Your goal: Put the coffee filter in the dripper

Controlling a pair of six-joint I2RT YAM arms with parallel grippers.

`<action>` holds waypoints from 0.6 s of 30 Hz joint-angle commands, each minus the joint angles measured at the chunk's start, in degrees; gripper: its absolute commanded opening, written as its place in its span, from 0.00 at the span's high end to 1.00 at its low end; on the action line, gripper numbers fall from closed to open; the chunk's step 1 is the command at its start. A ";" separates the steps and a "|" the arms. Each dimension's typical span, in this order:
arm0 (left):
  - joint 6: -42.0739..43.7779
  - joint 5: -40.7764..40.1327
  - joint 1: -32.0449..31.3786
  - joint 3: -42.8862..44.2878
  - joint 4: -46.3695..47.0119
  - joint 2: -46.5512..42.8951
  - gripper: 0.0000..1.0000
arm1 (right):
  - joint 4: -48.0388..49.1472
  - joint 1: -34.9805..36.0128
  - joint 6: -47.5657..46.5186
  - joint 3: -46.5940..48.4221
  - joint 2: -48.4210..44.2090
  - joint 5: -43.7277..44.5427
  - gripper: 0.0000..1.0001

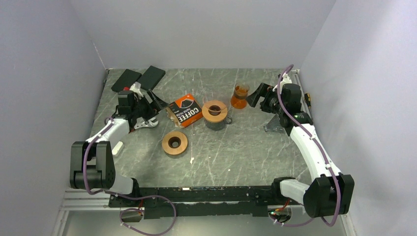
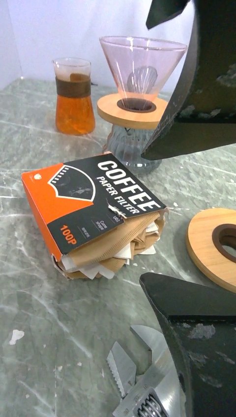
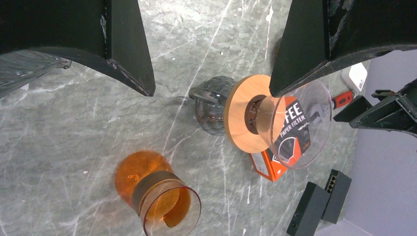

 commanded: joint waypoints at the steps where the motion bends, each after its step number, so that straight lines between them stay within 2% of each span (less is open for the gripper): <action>1: -5.49 7.41 3.03 -1.56 10.39 2.73 0.11 | 2.62 -0.62 0.53 0.41 -0.10 -0.16 0.09; 6: -11.15 14.53 5.27 -1.38 18.25 9.23 0.20 | 2.09 -1.01 0.92 0.37 0.04 -0.61 0.09; 10: -13.52 17.82 5.63 0.03 21.52 14.00 0.40 | 2.21 -1.03 1.02 0.30 0.00 -0.65 0.09; 14: -13.53 19.15 5.63 1.42 21.98 18.17 0.48 | 1.82 -1.31 0.93 0.64 0.15 -0.82 0.09; 18: -13.34 19.02 5.63 1.70 22.37 20.70 0.52 | 1.57 -1.40 0.71 0.73 0.23 -0.89 0.09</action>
